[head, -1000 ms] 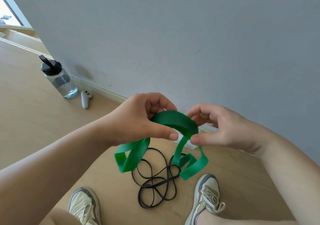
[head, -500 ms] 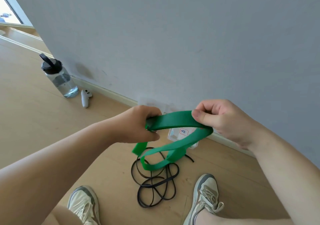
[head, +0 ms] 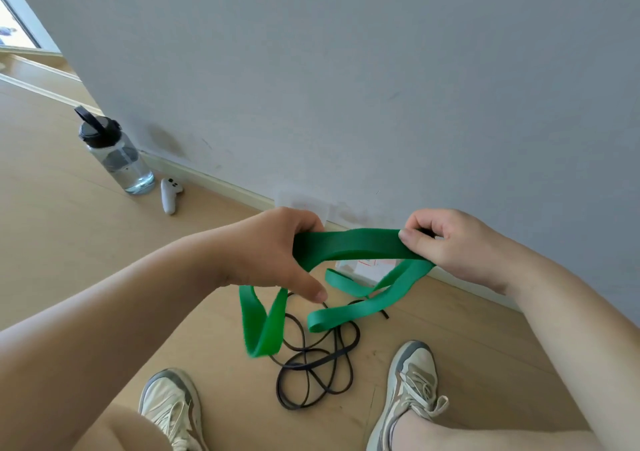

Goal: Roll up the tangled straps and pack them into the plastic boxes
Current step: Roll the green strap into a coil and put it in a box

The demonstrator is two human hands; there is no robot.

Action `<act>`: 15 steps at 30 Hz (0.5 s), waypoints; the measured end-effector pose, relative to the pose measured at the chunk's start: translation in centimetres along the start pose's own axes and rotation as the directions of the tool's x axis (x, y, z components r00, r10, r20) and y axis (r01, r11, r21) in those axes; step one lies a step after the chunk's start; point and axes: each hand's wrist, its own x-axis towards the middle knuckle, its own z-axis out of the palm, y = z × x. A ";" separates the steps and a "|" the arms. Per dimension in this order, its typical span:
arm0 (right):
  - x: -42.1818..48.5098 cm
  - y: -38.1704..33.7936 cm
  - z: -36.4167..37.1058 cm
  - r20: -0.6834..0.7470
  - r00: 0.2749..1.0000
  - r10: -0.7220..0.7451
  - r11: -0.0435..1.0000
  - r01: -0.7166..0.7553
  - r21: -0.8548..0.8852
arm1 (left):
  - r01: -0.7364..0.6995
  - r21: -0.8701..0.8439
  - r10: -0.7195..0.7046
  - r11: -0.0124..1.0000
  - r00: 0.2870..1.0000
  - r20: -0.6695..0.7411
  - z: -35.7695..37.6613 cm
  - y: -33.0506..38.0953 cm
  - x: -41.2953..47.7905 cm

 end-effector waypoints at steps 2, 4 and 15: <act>-0.2 -0.6 0.0 0.098 0.995 -0.010 0.998 0.003 0.069 | -0.003 0.096 0.008 0.995 0.999 -0.052 0.4 -0.2 0.3; -0.5 -1.6 0.2 0.219 0.973 -0.067 0.984 0.029 0.175 | -0.024 0.094 0.033 0.995 0.995 -0.092 0.6 -0.2 0.5; 0.8 -3.0 3.4 0.143 0.965 -0.219 0.964 0.192 0.185 | -0.073 0.038 0.072 0.997 0.997 0.028 1.9 1.1 0.2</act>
